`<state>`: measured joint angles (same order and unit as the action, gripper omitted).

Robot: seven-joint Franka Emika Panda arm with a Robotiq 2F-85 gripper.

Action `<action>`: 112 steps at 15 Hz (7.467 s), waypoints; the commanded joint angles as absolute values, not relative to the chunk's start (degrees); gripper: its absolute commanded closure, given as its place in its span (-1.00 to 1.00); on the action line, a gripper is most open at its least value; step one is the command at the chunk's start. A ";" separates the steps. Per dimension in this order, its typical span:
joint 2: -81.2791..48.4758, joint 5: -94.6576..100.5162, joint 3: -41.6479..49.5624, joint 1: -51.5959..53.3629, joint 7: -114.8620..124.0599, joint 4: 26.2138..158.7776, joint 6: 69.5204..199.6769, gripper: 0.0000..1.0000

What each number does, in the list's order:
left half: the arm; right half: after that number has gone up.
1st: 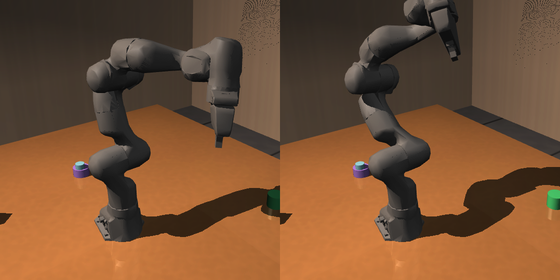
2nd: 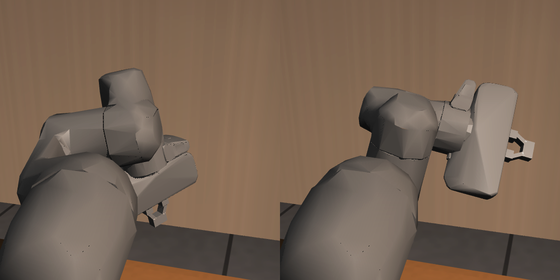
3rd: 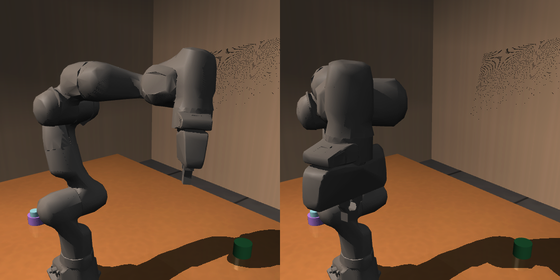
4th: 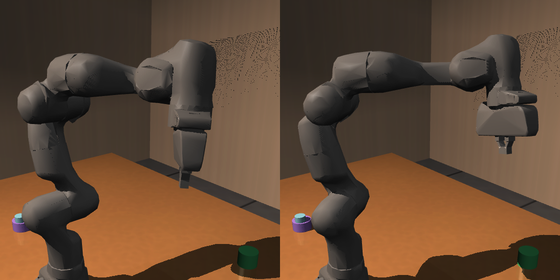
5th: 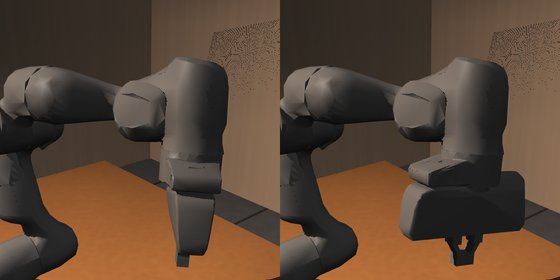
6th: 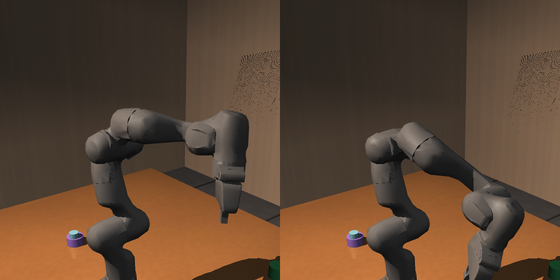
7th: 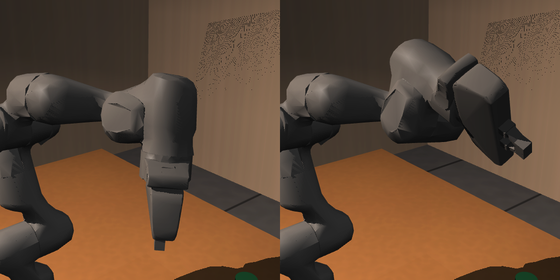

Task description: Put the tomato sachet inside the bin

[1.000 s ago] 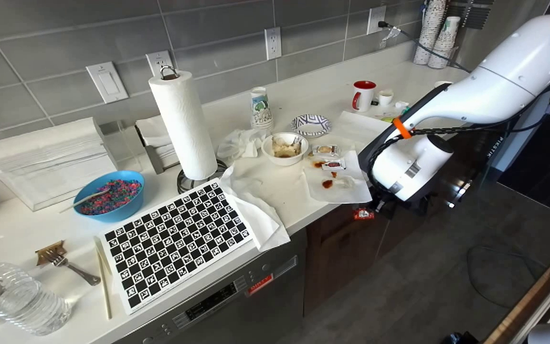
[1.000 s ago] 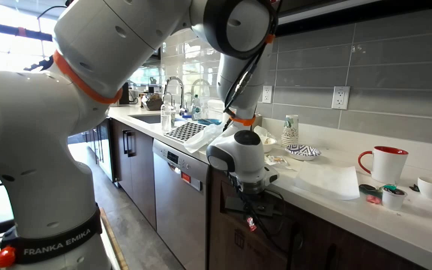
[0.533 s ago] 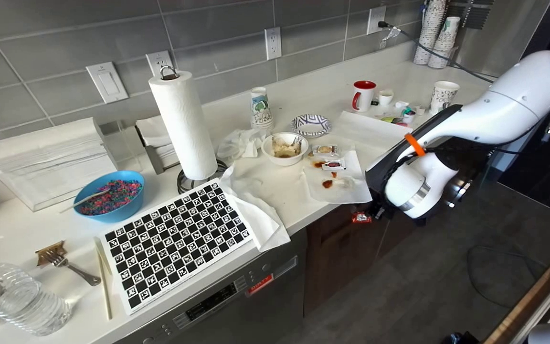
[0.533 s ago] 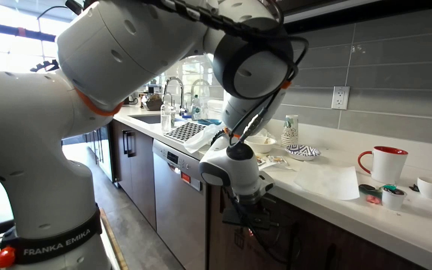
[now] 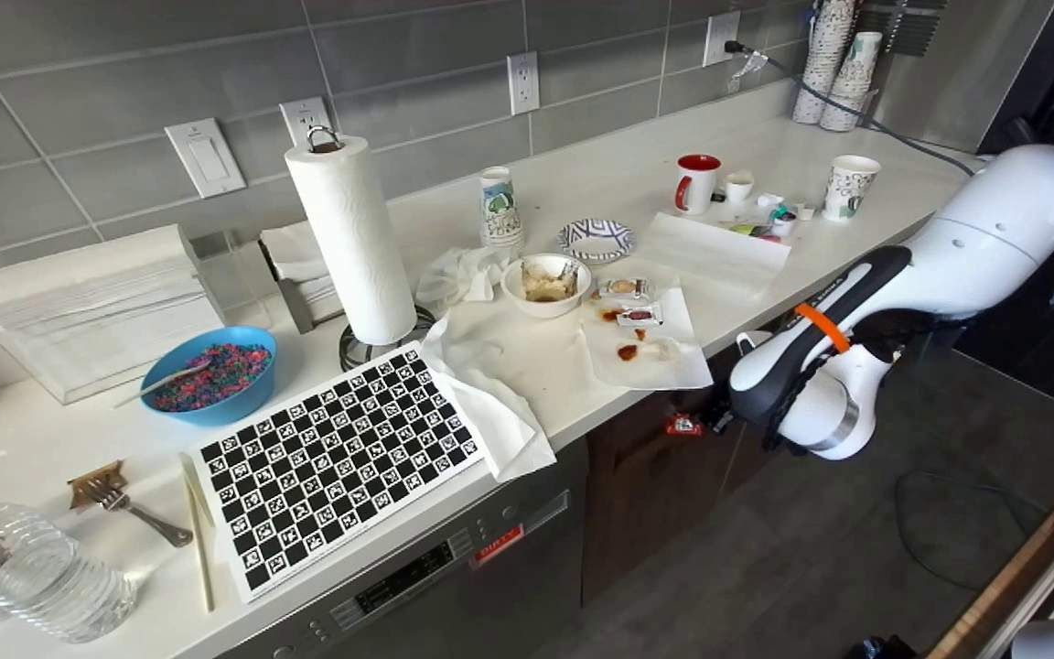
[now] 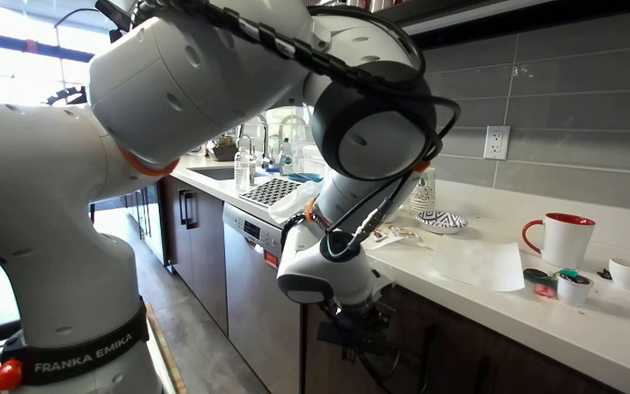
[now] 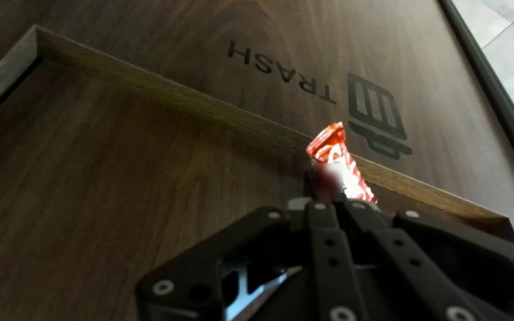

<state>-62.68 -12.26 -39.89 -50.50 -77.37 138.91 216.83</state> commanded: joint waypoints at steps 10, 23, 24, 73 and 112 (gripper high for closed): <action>-55.50 15.52 -17.53 -30.81 -38.18 138.29 222.35 0.98; -57.17 25.00 -3.48 -16.67 -18.02 132.83 228.66 1.00; -57.26 24.79 -2.93 -15.82 -17.26 132.50 229.24 1.00; -63.27 9.56 10.90 8.40 -25.69 124.41 232.30 1.00; -62.48 -0.55 12.51 12.82 -24.67 124.16 234.92 -0.09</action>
<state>-64.04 0.72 10.84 11.33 -22.65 128.18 234.64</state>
